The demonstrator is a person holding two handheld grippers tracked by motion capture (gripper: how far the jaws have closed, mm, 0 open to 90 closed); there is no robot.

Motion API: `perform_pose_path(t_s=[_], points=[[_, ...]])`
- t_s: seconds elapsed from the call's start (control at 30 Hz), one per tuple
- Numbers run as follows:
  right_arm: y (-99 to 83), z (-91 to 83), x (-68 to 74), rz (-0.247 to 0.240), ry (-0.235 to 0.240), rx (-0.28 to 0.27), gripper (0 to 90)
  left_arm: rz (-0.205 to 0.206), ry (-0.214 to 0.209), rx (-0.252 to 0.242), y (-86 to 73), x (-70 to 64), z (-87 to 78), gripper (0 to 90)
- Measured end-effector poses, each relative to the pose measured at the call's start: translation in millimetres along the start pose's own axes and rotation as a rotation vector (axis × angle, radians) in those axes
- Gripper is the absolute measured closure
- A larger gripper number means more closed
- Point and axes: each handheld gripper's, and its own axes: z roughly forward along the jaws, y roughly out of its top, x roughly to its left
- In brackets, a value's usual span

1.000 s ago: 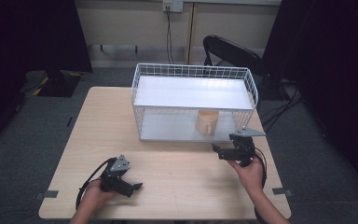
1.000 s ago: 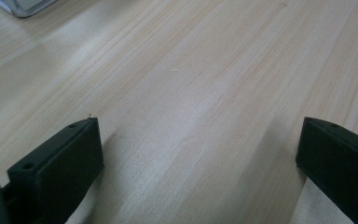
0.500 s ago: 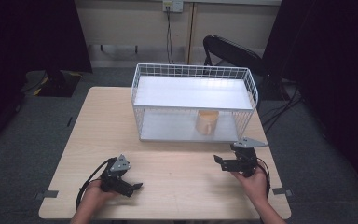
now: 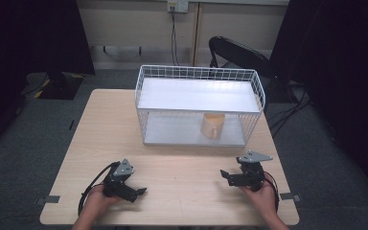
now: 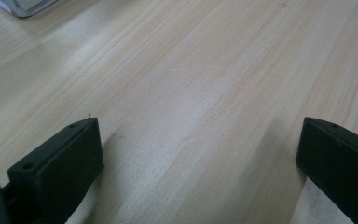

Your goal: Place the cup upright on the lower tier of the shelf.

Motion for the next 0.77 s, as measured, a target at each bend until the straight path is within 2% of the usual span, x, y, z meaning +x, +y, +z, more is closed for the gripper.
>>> perform_pose_path(t_s=[0.47, 0.77], points=[[-14.6, 6.5, 2.3, -0.021, 0.015, 0.038, 13.8, 0.001, 0.000, 0.000, 0.0, 0.1, 0.0, 0.0], [-22.8, 11.4, 5.7, -0.066, 0.007, 0.073, 14.0, 0.000, 0.000, 0.000, 0.0, 0.0, 0.0, 0.0]])
